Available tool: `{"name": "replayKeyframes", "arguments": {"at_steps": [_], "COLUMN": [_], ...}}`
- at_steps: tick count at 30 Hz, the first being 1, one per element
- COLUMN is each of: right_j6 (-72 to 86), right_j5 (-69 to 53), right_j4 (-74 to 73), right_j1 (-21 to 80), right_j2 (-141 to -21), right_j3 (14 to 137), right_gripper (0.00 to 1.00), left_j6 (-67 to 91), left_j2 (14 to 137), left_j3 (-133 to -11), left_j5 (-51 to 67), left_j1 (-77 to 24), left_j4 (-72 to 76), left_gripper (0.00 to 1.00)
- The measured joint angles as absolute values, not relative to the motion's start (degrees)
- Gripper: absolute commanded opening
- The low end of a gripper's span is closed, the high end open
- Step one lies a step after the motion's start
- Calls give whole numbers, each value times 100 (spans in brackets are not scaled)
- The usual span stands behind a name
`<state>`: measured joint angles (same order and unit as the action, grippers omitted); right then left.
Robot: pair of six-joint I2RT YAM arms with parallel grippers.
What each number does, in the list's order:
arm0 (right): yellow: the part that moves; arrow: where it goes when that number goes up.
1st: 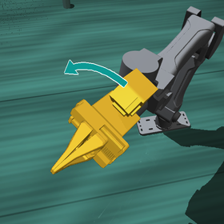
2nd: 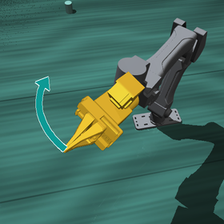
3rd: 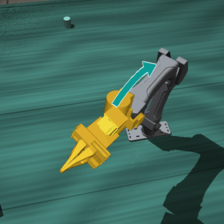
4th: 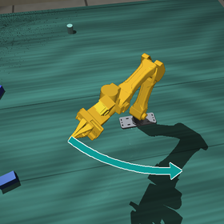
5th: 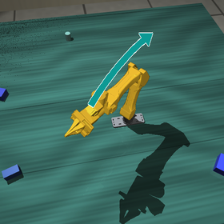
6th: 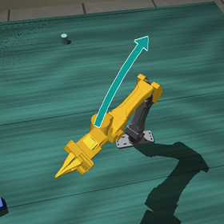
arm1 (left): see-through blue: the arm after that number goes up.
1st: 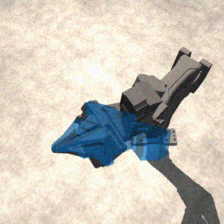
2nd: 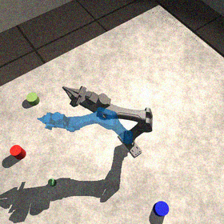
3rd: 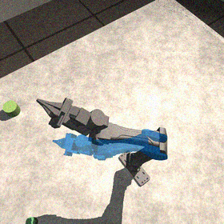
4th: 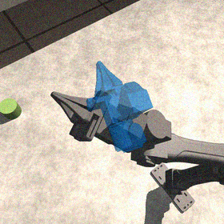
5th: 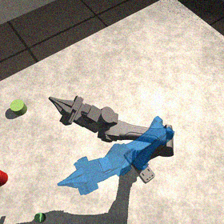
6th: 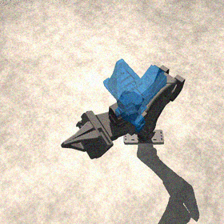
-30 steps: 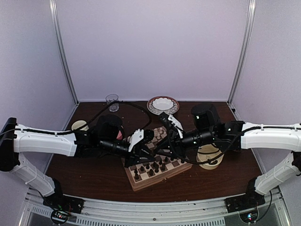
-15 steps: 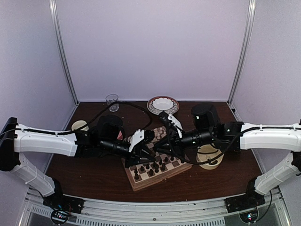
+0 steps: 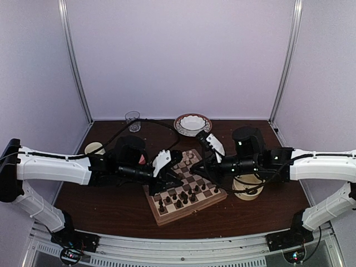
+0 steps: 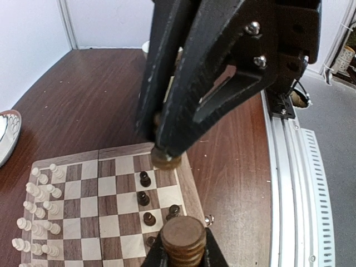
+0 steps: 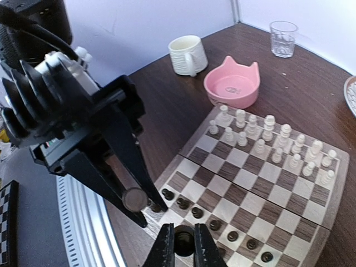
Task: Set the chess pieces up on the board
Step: Pick up the pawn from the chess pile.
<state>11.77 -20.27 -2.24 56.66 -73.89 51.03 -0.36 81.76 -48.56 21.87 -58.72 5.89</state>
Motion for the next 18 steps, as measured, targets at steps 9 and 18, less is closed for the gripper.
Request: {"name": "replayKeyframes", "arguments": {"at_steps": [9, 18], "right_j6": [1205, 1374], "right_j5": [-379, 257], "right_j4": [-554, -1004], "right_j1": [5492, 5225], "right_j2": [-7314, -8573], "right_j3": [4624, 4897], "right_gripper": [0, 0], "left_j6": [344, 541], "left_j2": [7981, 7913], "left_j3": [-4678, -4571], "left_j5": [1050, 438], "left_j1": [-5854, -5854], "left_j4": [716, 788], "left_gripper": [6, 5]}}
